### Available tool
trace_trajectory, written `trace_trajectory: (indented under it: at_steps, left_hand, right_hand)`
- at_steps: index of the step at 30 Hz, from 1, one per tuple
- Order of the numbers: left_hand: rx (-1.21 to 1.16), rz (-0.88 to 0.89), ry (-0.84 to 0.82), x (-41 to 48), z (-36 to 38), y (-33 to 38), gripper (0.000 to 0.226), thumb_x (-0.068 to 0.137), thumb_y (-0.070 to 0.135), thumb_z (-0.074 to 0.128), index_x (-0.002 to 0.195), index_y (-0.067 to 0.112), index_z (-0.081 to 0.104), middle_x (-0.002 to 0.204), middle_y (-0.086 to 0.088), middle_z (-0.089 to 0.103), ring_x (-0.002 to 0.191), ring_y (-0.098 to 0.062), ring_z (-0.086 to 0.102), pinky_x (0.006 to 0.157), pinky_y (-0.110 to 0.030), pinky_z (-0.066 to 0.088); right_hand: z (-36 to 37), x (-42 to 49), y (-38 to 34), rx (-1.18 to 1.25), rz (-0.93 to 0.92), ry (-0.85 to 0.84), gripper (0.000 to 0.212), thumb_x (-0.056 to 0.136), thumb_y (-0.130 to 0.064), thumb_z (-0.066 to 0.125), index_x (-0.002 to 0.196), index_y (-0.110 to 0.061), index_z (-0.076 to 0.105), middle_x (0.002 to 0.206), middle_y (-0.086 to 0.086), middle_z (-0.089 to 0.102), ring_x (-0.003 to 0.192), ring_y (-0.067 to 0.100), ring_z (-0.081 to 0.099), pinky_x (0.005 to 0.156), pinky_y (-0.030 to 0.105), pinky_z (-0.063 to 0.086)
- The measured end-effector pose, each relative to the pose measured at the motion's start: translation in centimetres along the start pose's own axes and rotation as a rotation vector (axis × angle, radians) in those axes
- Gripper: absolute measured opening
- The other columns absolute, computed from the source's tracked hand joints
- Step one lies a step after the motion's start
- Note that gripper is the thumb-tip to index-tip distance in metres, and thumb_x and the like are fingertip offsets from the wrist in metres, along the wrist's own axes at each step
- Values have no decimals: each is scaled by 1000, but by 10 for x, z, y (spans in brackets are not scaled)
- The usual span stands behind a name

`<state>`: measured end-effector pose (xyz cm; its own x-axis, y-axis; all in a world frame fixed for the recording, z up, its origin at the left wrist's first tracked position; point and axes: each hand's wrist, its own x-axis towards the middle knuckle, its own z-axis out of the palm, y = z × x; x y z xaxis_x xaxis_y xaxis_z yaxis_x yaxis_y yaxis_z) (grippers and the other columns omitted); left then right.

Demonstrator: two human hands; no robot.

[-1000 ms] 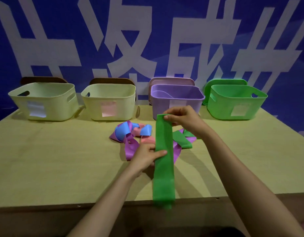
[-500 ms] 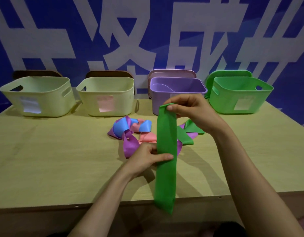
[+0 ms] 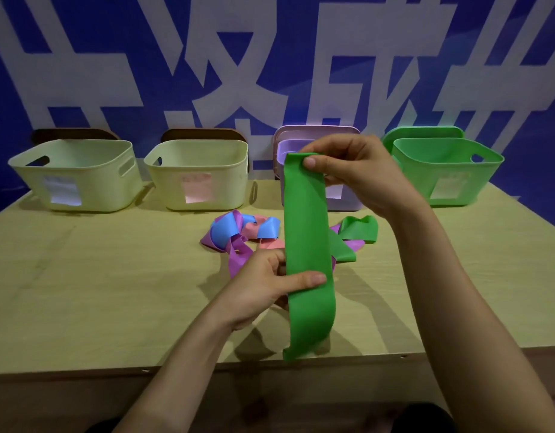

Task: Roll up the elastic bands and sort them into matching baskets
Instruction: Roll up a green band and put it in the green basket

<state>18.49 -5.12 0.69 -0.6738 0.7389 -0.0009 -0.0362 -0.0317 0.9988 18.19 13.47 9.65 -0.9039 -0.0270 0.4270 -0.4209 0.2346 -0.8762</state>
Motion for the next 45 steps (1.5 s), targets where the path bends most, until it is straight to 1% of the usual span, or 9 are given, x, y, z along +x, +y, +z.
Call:
trace_trajectory:
  at_steps: [5,10,16,21,24,30,37,42,45]
  left_hand:
    - [-60,-123,-24,4,-10,-10,23,71,12,70,94,12,68,86,-2,75,74,-13,71,58,-25,57]
    - [160,-229,151,33,-22,-60,18,81,11,72,98,12,68,99,-5,74,85,-14,71,79,-35,58]
    - [425,-170,264,46,-21,-85,30,79,26,75,105,11,69,103,0,72,86,-3,67,72,-17,55]
    - [564,-118,274,41,-25,-69,48,64,49,81,105,27,65,98,9,68,90,-9,64,81,-37,55]
    - [398,45,411,42,-31,-47,57,60,44,85,106,23,58,101,6,63,91,-12,61,82,-29,52]
    - [139,330,460,48,-27,-12,16,84,6,68,91,21,69,87,7,72,84,-10,67,82,-26,53]
    - [1,303,458,45,-20,-4,13,86,2,64,87,15,69,78,5,72,75,-5,68,68,-18,54]
    - [-98,224,385,42,-15,2,17,73,29,72,86,18,72,85,-5,72,83,-17,68,74,-31,56]
    - [-121,214,430,44,-12,5,8,77,23,70,81,16,73,75,-2,73,75,-15,69,66,-26,57]
  right_hand:
    - [3,7,31,38,103,15,15,86,-2,63,93,-14,69,83,-4,74,79,10,69,70,21,55]
    - [10,6,82,-71,276,13,11,88,-5,63,94,-12,69,82,-4,72,81,11,66,76,29,55]
    - [14,-1,89,-125,292,18,14,89,-4,62,101,-3,68,88,6,69,79,8,65,76,26,55]
    - [14,-8,82,-148,252,-11,12,87,-5,64,93,-14,70,84,1,71,76,4,66,72,22,55]
    - [18,-17,77,-152,214,-1,13,85,-3,66,94,-11,69,83,3,70,74,4,64,68,18,54]
    - [28,-30,64,-126,138,82,11,80,-2,70,85,-10,65,75,7,69,70,9,65,66,19,54]
    - [33,-46,59,-67,79,221,19,82,1,68,84,-18,71,76,-6,71,73,4,65,69,19,53]
    - [40,-51,60,-41,46,319,20,82,5,66,84,-14,73,78,-6,73,77,7,67,76,23,54]
    - [39,-52,56,-69,31,321,22,82,4,67,84,-16,73,76,-11,72,76,2,66,73,17,51]
